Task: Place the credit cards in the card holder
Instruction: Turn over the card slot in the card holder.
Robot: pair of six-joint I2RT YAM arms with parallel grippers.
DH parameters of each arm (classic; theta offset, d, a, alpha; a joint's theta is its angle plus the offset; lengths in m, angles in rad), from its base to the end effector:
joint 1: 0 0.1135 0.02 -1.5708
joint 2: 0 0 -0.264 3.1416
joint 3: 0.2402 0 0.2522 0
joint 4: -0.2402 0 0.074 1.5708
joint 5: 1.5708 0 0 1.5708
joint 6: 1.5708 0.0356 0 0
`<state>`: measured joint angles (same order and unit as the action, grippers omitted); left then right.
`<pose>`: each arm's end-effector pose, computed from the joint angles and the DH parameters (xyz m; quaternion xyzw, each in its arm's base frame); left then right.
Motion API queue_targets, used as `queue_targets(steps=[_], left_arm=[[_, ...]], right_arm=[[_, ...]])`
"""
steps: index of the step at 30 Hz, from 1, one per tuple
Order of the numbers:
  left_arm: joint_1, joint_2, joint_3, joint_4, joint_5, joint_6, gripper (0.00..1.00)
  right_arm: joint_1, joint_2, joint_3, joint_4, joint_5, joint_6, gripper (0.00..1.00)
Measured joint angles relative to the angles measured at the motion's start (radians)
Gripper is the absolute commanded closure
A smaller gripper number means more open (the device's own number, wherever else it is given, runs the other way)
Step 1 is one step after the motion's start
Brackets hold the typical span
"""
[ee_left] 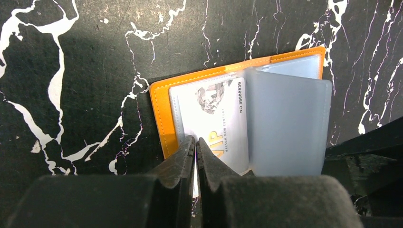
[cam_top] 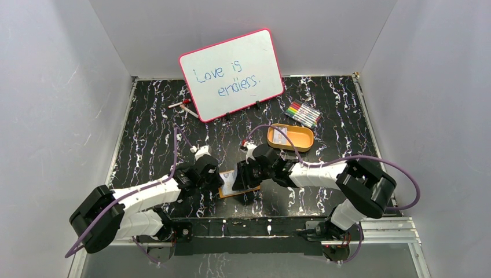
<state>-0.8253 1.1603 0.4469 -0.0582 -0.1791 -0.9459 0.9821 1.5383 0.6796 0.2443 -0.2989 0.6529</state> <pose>0.1521 -0.1554 0.1646 -0.0900 0.9138 -0.2479 0.3090 0.1607 0.2596 0.1689 -0.2114 0.8548 0.4224 0.2149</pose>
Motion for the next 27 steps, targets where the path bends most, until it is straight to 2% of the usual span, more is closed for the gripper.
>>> queue_targets(steps=[10, 20, 27], left_arm=[[0.005, 0.007, -0.011, 0.043, 0.000, 0.002, 0.96], [0.008, 0.015, -0.017, 0.071, 0.000, 0.002, 0.96], [0.008, 0.005, -0.029, 0.085, 0.002, 0.000, 0.96]], right_arm=[[0.000, -0.080, 0.000, 0.001, -0.035, -0.029, 0.44], [-0.021, -0.073, -0.021, 0.060, -0.027, 0.029, 0.51], [-0.044, -0.071, -0.019, 0.038, -0.010, 0.042, 0.48]])
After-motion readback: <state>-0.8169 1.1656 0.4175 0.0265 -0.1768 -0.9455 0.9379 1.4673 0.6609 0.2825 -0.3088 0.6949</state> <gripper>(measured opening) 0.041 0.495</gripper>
